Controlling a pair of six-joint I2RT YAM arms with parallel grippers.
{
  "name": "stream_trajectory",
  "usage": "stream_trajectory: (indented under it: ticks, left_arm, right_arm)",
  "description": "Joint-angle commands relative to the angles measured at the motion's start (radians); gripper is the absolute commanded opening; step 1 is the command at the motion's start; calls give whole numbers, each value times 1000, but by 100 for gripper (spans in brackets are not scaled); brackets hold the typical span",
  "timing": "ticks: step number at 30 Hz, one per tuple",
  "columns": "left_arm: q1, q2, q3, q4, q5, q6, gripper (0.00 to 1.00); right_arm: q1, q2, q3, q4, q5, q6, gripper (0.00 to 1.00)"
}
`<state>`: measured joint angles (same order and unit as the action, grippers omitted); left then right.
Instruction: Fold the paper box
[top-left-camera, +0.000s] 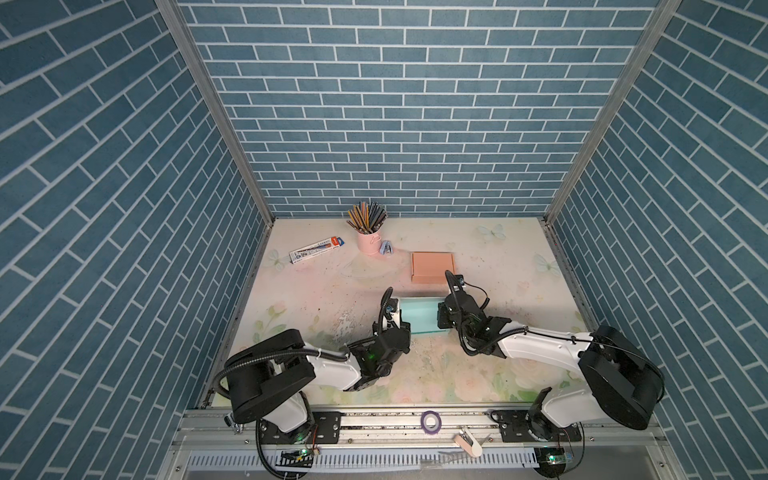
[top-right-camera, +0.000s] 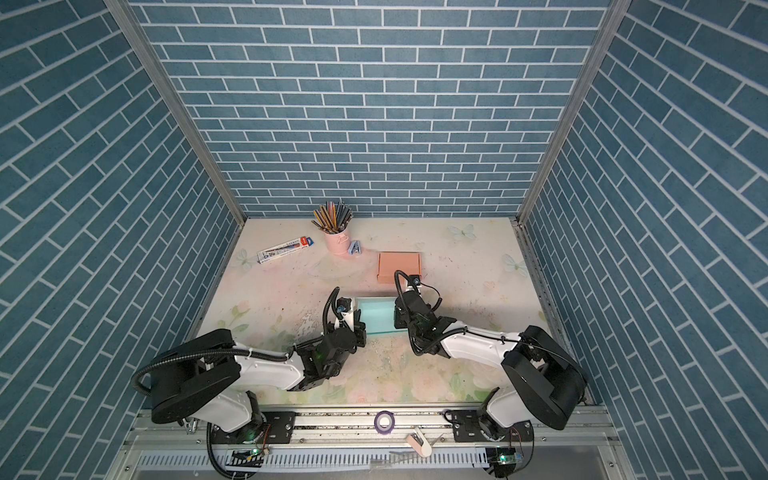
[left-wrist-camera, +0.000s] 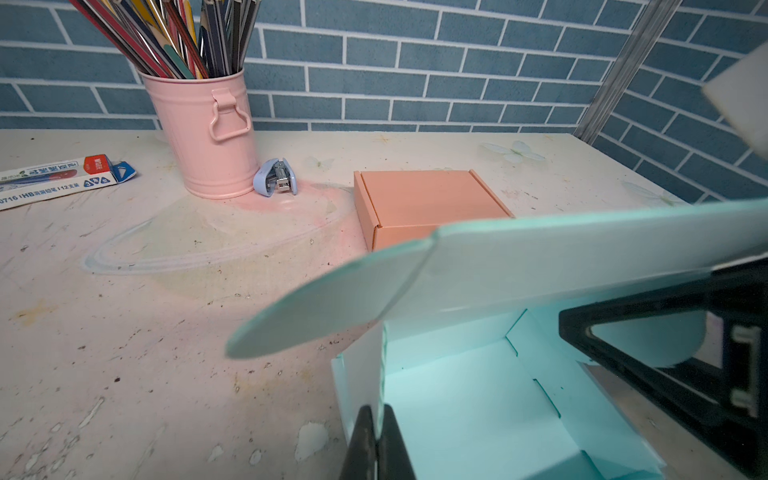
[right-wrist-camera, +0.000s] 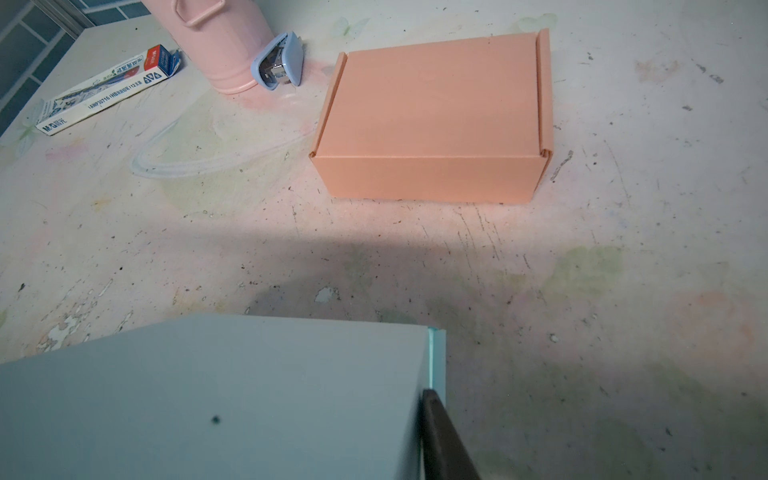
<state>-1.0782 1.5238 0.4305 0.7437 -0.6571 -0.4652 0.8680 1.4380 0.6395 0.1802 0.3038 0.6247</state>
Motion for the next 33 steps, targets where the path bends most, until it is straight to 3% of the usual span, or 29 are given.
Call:
stream_trajectory:
  ticks: [1, 11, 18, 28, 33]
  left_arm:
    - [-7, -40, 11, -52, 160, -88, 2]
    - [49, -48, 67, -174, 255, -196, 2]
    - [51, -78, 124, -290, 239, -188, 2]
    - [25, 47, -6, 15, 197, -96, 2]
    - [1, 47, 4, -11, 166, -75, 2]
  right_arm:
    - [46, -4, 15, -30, -97, 30, 24]
    - [61, 25, 39, -35, -77, 10, 24]
    - [73, 22, 48, -51, -45, -11, 24]
    - [75, 39, 46, -53, -41, -16, 25]
    - [81, 23, 32, -47, -38, -14, 25]
